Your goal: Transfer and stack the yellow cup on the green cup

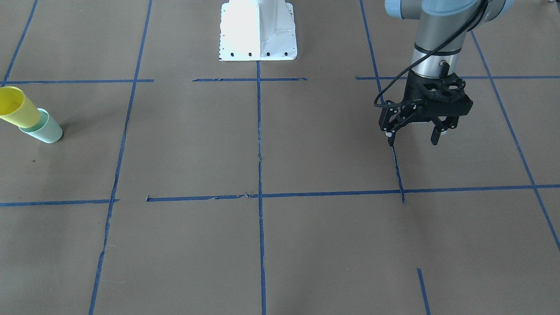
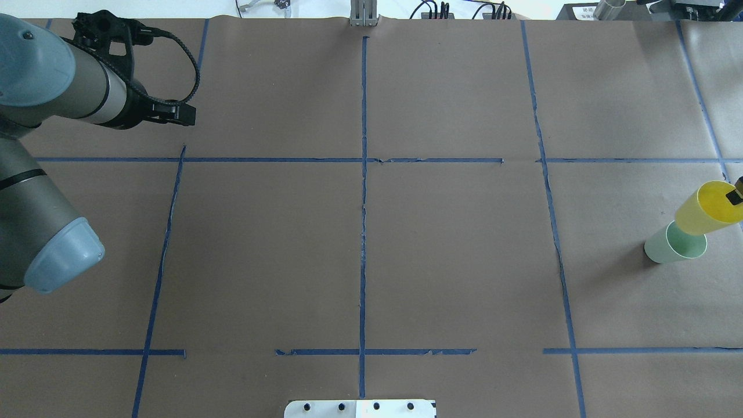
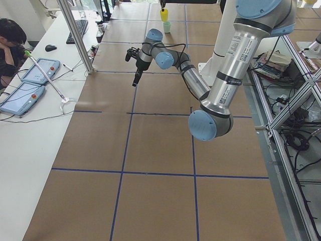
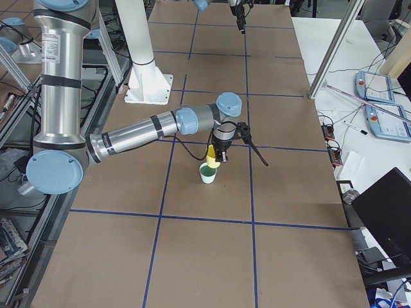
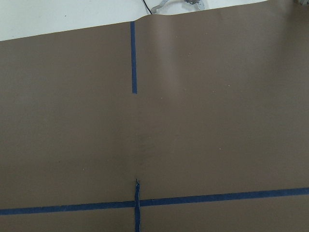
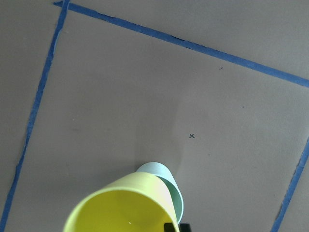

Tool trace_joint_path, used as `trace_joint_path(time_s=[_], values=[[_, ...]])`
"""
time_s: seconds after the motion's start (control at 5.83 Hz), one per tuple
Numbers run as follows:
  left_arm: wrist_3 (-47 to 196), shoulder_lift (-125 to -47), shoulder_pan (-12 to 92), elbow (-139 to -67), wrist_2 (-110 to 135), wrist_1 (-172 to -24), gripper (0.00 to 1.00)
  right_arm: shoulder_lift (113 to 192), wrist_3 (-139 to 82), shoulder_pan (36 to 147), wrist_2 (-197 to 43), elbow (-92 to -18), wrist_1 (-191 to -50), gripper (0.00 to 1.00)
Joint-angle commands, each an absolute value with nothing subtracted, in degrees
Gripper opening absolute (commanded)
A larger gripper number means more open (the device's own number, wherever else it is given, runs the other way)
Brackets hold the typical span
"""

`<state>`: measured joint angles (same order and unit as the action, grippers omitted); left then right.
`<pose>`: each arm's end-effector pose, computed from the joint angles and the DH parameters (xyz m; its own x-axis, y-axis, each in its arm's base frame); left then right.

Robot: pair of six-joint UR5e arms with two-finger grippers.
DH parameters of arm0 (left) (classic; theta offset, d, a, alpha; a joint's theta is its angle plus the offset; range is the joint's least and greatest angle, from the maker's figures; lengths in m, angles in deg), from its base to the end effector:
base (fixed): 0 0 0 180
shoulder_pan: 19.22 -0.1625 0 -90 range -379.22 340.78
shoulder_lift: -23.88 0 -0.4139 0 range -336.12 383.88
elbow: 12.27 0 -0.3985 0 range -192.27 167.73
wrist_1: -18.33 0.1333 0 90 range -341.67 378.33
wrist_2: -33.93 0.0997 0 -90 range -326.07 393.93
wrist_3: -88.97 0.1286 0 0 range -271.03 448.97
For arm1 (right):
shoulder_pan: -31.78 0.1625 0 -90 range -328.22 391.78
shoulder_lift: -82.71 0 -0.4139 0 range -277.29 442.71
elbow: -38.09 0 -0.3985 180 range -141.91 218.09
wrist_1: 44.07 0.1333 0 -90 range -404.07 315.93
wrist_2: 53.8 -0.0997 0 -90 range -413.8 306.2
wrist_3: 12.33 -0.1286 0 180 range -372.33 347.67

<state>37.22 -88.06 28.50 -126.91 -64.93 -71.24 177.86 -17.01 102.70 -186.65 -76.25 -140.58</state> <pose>0.3125 -0.5123 0.2731 0.7723 0.0599 -0.6324 0.2269 0.9039 0.3627 -0.1061 -0.4470 0.5138 0.6679 -0.3042 0.6792 0.2653 0.9500 0.1646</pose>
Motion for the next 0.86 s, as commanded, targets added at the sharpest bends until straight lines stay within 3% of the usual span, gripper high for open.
trace_joint_path(time_s=[0.0, 0.69], values=[[36.25, -88.09, 28.41, -127.32, -64.95, -71.23, 1.0, 178.51, -16.99, 102.62, -186.69, -75.39, -140.57, 0.0], [35.98, -88.18, 28.33, -127.58, -65.03, -71.23, 1.0, 178.34, -17.51, 99.54, -186.25, -73.71, -140.13, 0.02]])
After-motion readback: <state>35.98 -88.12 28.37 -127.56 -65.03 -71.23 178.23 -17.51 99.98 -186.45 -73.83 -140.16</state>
